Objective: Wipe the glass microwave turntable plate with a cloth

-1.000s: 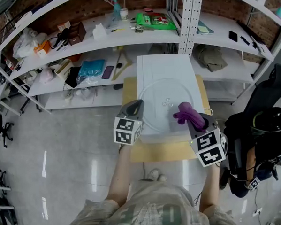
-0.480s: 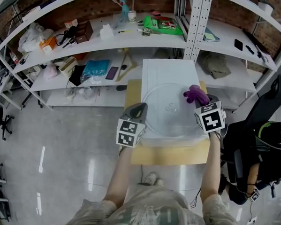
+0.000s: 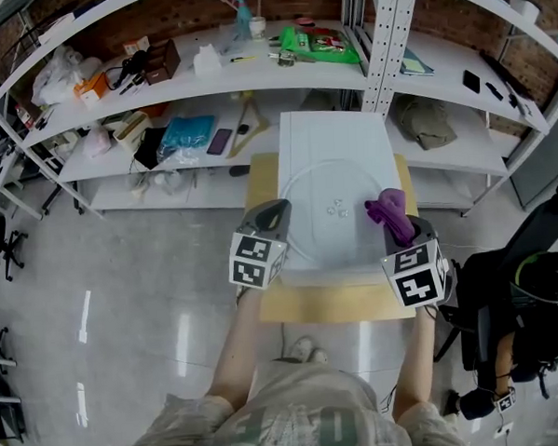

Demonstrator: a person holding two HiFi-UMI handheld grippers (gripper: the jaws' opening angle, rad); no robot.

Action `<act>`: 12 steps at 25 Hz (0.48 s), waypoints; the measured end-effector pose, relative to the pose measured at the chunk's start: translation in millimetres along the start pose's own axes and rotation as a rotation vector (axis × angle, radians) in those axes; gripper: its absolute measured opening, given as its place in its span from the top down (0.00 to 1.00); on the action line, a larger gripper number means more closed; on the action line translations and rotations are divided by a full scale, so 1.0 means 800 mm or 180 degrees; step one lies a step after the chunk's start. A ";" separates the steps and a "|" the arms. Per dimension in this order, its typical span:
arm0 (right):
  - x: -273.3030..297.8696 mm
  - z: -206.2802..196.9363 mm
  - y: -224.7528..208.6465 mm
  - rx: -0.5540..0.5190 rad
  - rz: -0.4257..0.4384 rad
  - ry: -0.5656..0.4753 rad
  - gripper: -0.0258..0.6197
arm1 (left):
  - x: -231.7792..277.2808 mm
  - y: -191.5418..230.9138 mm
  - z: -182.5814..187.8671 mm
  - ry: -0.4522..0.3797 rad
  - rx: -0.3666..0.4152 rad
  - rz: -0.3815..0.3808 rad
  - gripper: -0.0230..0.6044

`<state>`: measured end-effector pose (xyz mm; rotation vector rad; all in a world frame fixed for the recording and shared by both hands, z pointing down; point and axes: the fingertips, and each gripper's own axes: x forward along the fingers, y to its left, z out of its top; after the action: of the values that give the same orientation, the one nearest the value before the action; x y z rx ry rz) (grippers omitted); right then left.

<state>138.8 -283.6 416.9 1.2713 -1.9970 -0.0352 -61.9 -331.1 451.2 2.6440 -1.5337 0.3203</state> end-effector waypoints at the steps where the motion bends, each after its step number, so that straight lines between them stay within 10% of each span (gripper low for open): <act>1: -0.011 -0.005 0.010 0.0004 0.0026 -0.0004 0.87 | 0.000 0.000 0.000 -0.0001 -0.0001 0.0001 0.96; 12: -0.078 -0.034 0.090 0.0284 0.0432 -0.0165 0.87 | -0.001 0.001 -0.001 0.0006 -0.0006 0.0011 0.96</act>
<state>114.0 -188.7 428.9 1.1977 -2.1460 0.0883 -63.3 -330.9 451.8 2.6393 -1.5373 0.3213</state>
